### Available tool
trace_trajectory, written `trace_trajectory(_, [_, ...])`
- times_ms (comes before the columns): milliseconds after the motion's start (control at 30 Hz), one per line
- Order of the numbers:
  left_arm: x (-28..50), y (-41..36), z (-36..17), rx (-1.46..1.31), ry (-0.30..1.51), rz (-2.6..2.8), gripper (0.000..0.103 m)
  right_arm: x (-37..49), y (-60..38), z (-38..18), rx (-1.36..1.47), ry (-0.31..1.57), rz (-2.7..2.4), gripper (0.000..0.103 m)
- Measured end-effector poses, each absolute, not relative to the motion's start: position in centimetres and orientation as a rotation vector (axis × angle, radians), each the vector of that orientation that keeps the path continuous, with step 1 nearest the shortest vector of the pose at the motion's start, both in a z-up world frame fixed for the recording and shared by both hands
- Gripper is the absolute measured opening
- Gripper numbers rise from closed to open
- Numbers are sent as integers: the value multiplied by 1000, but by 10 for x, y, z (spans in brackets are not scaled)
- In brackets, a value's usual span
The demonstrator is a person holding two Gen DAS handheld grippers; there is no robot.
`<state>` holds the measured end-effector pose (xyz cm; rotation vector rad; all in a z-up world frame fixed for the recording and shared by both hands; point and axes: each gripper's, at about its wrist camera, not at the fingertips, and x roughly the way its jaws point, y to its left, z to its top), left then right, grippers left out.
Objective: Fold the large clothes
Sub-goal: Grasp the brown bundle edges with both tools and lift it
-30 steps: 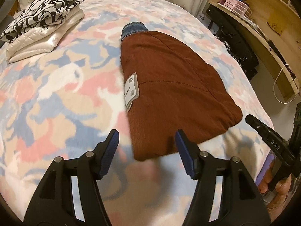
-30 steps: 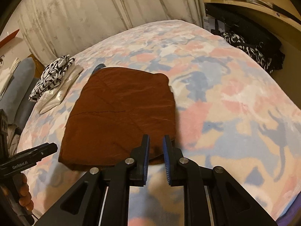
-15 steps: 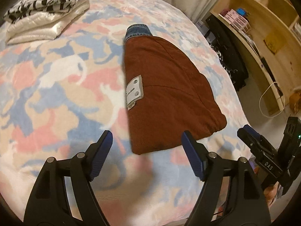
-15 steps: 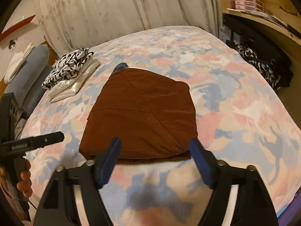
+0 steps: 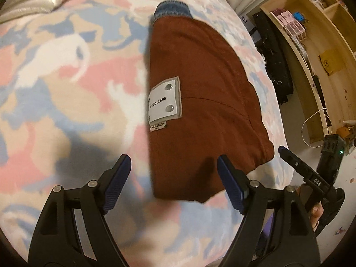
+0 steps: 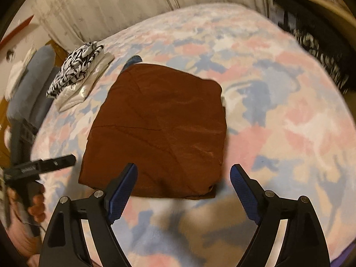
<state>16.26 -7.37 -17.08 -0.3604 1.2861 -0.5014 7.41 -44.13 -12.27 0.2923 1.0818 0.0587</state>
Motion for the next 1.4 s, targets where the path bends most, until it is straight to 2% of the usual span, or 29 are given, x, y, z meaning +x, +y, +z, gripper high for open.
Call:
trace_trajectory(433, [201,-104,-203,-429,1335,-585,80,146,-515,-217,608,1216,169,86])
trace_trajectory(667, [215,-122,-223,-470,1351,-600,93,169,-529,-252,690,1195,299,86])
trace_trajectory(1067, [243,-165,-248,-479,1346,-624,102,203,-511,-278,725,1138,397,82])
trace_trajectory(1133, [249,-172,-250,-476,1345,-622,102,204,-510,-279,723,1124,399,76])
trace_trajectory(1233, [256,-179,-250,-472,1346,-613,102,202,-509,-279,732,1098,409,56])
trace_trajectory(1300, [252,-175,-244,-432,1329,-594,94,198,-505,-273,709,1079,414,45])
trace_trajectory(1333, [250,-176,-240,-410,1313,-586,89,195,-502,-267,688,1065,421,35])
trace_trajectory(1400, [246,-177,-230,-377,1273,-576,80,191,-493,-253,632,1045,409,28])
